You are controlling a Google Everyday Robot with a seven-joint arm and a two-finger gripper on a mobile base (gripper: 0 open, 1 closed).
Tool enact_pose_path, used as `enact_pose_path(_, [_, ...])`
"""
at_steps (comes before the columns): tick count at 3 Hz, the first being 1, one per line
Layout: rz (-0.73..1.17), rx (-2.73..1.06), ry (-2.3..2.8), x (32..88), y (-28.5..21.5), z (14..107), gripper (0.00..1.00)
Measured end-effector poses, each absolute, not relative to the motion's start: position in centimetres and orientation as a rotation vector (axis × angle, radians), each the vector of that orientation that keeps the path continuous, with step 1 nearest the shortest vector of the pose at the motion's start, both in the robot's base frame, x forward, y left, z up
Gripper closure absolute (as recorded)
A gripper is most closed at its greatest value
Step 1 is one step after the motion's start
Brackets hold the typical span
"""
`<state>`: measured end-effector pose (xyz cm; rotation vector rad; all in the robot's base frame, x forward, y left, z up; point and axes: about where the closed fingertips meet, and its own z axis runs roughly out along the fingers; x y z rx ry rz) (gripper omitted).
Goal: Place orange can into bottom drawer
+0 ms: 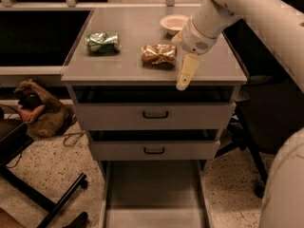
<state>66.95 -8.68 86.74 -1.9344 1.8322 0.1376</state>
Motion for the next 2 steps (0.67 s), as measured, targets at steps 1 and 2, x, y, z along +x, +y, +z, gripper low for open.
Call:
enact_pose_path(1, [0.106,-1.952,1.796,68.8,-8.0,87.1,0.00])
enact_pose_path(2, [0.112,-1.954,1.775,70.5,-7.7,86.5,0.00])
